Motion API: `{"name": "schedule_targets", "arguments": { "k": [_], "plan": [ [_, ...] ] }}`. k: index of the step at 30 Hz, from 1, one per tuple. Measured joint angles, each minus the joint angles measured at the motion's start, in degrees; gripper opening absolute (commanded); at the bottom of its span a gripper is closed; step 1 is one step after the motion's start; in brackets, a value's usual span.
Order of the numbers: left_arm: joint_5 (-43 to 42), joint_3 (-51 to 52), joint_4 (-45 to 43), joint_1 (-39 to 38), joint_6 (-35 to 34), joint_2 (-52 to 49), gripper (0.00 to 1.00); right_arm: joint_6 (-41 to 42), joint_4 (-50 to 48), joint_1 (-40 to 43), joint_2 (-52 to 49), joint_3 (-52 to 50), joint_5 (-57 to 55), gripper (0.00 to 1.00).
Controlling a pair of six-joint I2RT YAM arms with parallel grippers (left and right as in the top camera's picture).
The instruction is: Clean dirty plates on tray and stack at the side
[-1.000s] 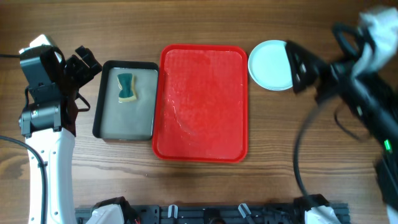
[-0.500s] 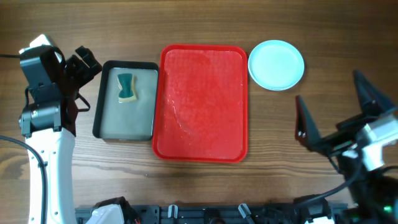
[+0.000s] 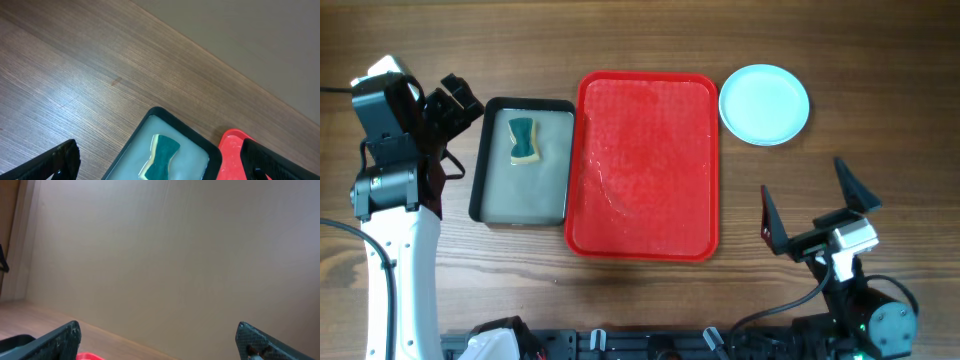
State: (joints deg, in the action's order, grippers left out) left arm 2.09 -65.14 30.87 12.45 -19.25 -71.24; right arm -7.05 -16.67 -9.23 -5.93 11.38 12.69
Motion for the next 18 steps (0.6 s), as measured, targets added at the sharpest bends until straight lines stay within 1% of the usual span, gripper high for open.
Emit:
{"name": "schedule_targets", "arguments": {
  "k": [5, 10, 14, 18],
  "plan": [
    [0.00, 0.00, 0.00, 0.00, 0.00, 0.00, 1.00, 0.44, -2.51, 1.20, 4.39, -6.49, -0.13, 1.00],
    [0.00, 0.00, 0.02, 0.00, 0.00, 0.00, 1.00, 3.26, -2.29, 3.52, 4.72, -10.29, -0.11, 0.99],
    [-0.02, 0.00, 0.02, 0.00, 0.00, 0.00, 1.00, 4.22, 1.27, 3.93, 4.79, -10.86, -0.11, 1.00],
    [-0.02, 0.00, 0.00, 0.00, 0.00, 0.00, 1.00, 3.96, 7.32, 4.76, 4.94, -10.97, -0.02, 1.00]
  ]
}}
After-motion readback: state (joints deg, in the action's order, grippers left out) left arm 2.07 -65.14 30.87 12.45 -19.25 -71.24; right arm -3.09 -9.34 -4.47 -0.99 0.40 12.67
